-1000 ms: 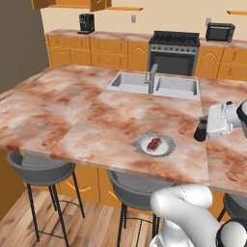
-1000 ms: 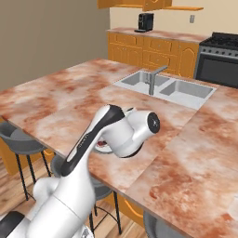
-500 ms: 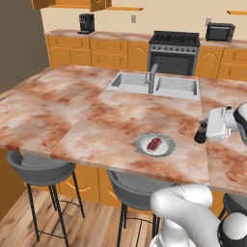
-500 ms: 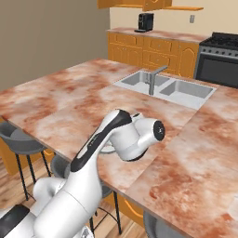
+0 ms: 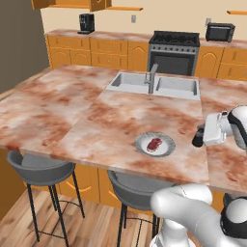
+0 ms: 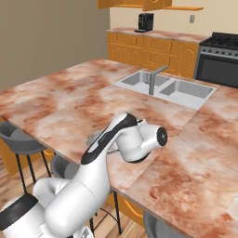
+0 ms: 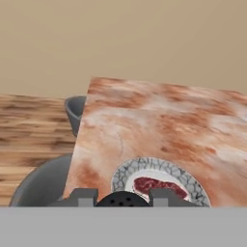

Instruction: Retrieve the shaker from the cabinet and place it next the steak on a plate on the dining table.

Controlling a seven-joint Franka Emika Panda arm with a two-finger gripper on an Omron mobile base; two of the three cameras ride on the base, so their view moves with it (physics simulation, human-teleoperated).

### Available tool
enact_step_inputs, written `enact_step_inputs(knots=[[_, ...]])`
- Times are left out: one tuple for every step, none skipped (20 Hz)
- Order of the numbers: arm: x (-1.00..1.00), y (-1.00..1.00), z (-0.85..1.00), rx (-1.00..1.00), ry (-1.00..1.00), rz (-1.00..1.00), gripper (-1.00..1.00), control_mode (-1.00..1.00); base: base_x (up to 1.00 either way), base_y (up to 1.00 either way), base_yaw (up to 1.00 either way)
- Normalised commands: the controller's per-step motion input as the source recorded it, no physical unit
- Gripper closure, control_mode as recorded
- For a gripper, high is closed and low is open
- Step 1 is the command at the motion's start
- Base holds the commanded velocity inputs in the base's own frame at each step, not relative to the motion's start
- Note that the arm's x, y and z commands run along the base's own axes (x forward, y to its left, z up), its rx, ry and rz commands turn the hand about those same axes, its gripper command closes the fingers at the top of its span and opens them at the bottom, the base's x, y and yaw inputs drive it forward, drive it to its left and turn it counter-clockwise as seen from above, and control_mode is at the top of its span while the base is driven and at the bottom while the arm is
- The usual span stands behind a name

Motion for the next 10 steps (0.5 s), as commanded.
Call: enact_step_inputs(knots=[[0.26, -0.07, -0.37, 0.00, 0.00, 0.00, 1.00, -1.00, 0.00, 0.00, 0.00], [0.26, -0.06, -0.37, 0.00, 0.00, 0.00, 1.00, -1.00, 0.00, 0.00, 0.00], [0.25, -0.06, -0.38, 0.00, 0.00, 0.00, 1.00, -1.00, 0.00, 0.00, 0.00], [0.24, -0.05, -0.37, 0.00, 0.00, 0.00, 1.00, -1.00, 0.00, 0.00, 0.00], [0.24, -0.04, -0.33, 0.00, 0.00, 0.00, 1.00, -1.00, 0.00, 0.00, 0.00], [0.27, -0.04, -0.29, 0.00, 0.00, 0.00, 1.00, -1.00, 0.00, 0.00, 0.00], [0.27, -0.05, -0.28, 0.00, 0.00, 0.00, 1.00, -1.00, 0.00, 0.00, 0.00], [0.28, -0.07, -0.26, 0.00, 0.00, 0.00, 1.00, -1.00, 0.00, 0.00, 0.00], [0.28, -0.09, -0.25, 0.00, 0.00, 0.00, 1.00, -1.00, 0.00, 0.00, 0.00], [0.29, -0.11, -0.24, 0.00, 0.00, 0.00, 1.00, -1.00, 0.00, 0.00, 0.00]])
